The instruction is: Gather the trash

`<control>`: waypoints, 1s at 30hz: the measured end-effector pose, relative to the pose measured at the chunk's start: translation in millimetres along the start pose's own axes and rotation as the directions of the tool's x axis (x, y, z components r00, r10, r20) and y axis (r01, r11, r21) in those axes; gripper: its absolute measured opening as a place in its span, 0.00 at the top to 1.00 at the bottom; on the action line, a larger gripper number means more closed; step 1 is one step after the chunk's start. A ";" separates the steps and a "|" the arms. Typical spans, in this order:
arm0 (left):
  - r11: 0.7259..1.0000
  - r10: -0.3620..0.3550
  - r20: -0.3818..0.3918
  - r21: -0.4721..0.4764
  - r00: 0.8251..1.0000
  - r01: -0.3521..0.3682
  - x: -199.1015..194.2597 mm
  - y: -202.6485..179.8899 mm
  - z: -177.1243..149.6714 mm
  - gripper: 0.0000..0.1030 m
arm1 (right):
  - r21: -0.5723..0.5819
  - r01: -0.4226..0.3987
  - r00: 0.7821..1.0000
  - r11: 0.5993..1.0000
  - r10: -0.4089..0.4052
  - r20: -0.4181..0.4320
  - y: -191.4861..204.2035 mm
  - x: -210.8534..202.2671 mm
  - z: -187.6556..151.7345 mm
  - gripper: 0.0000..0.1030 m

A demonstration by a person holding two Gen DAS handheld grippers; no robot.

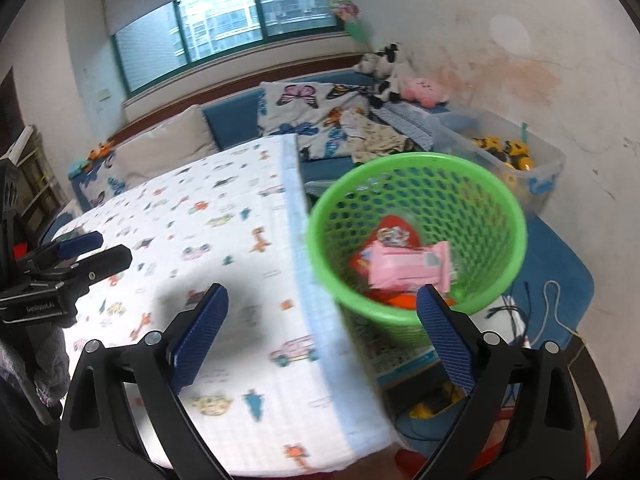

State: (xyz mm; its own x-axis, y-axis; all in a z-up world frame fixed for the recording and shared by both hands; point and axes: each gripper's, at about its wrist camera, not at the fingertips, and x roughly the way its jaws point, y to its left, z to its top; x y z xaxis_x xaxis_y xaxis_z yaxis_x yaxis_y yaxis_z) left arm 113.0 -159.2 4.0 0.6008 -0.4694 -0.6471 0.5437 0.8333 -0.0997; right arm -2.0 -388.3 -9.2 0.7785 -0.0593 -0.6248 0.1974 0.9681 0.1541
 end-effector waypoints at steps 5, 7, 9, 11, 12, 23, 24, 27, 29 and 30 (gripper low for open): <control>0.995 0.080 0.010 -0.057 0.997 -0.080 -23.8 26.0 -19.8 0.07 | -0.018 -0.031 0.999 0.999 0.030 -0.021 26.8 0.2 -11.7 0.05; 0.992 0.100 0.011 -0.075 0.995 -0.098 -31.2 33.3 -26.9 0.07 | -0.021 -0.039 0.999 0.999 0.039 -0.021 34.7 -0.6 -14.9 0.04; 0.988 0.122 0.020 -0.095 0.992 -0.120 -40.3 41.4 -33.0 0.07 | -0.021 -0.053 0.998 0.998 0.053 -0.021 41.4 -1.6 -17.6 0.04; 0.983 0.152 0.032 -0.109 0.988 -0.147 -48.9 47.1 -37.7 0.07 | -0.022 -0.064 0.998 0.998 0.064 -0.016 47.8 -3.2 -20.1 0.04; 0.980 0.165 0.038 -0.117 0.986 -0.159 -53.6 50.0 -39.9 0.07 | -0.027 -0.071 0.997 0.997 0.071 -0.014 51.7 -4.4 -21.2 0.04; 0.962 0.227 0.051 -0.167 0.972 -0.216 -79.9 62.4 -66.1 0.07 | -0.071 -0.093 0.996 0.993 0.094 0.011 74.2 -13.2 -32.4 0.04; 0.961 0.229 0.049 -0.171 0.972 -0.217 -80.7 63.3 -67.9 0.07 | -0.075 -0.091 0.996 0.993 0.092 0.011 75.6 -13.7 -33.3 0.04; 0.955 0.247 0.050 -0.183 0.968 -0.235 -84.9 65.4 -72.9 0.07 | -0.085 -0.092 0.995 0.992 0.094 0.019 78.3 -16.9 -35.3 0.04; 0.952 0.255 0.050 -0.188 0.966 -0.241 -87.5 66.5 -74.9 0.07 | -0.090 -0.091 0.995 0.992 0.093 0.027 79.6 -19.1 -36.2 0.04; 0.951 0.260 0.052 -0.189 0.964 -0.246 -88.4 67.0 -75.5 0.07 | -0.094 -0.089 0.995 0.992 0.093 0.032 80.5 -20.2 -36.6 0.04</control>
State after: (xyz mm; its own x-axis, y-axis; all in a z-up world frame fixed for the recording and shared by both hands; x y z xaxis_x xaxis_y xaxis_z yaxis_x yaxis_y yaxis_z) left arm 52.1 -39.9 -2.6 0.7508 -0.2512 -0.6109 0.2581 0.9629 -0.0788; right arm -23.7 -300.2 -12.2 0.8121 0.0229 -0.5830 0.0701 0.9882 0.1364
